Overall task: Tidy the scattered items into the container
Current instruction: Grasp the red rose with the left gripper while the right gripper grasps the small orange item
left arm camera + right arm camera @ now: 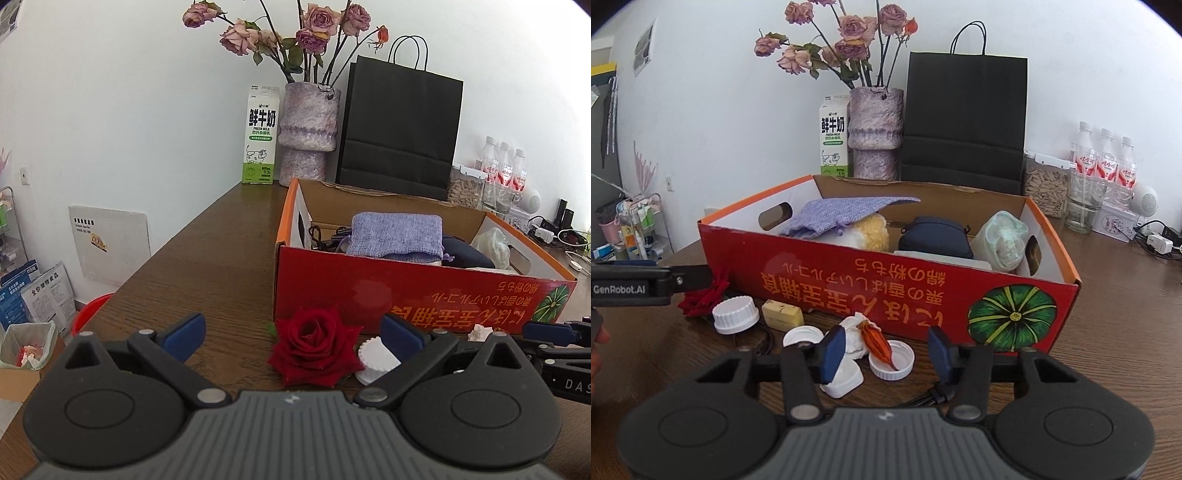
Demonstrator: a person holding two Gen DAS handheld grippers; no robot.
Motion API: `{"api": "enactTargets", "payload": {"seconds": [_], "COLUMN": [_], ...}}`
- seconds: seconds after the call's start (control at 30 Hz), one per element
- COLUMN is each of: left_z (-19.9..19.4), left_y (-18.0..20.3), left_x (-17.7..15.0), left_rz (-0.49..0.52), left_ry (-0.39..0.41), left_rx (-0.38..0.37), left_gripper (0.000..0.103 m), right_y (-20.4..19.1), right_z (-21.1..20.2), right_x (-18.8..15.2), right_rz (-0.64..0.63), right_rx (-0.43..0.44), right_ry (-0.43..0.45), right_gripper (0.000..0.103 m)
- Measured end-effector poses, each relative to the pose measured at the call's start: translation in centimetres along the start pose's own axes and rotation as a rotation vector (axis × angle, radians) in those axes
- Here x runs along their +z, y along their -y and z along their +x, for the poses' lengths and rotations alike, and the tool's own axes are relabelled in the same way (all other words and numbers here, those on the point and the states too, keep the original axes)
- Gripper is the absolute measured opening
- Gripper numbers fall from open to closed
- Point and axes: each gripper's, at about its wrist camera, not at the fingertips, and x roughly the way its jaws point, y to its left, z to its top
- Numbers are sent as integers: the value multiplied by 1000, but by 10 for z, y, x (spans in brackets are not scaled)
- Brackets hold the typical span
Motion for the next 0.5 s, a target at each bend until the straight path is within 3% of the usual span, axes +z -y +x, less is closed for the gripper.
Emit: {"api": "enactTargets", "payload": {"seconds": [0.07,0.1,0.13,0.37,0.5], "left_z": [0,0,0,2,5], "left_y": [0,0,0,0,1], "left_x": [0,0,0,0,0], "left_rz": [-3,-3,-4,0,4], "left_ry": [0,-1,-3,-12,-31], "left_rx": [0,0,1,6,10], "left_gripper": [103,103,103,102,91], "right_y": [0,1,2,1,3], "right_z": [3,4,3,-15,-20], "right_x": [0,0,-1,-2,-3], "right_rz": [3,8,12,5,18], "right_rx": [20,33,41,26,12], "right_ry": [-17,-21,-15,81,104], "right_gripper": [33,19,12,12,12]}}
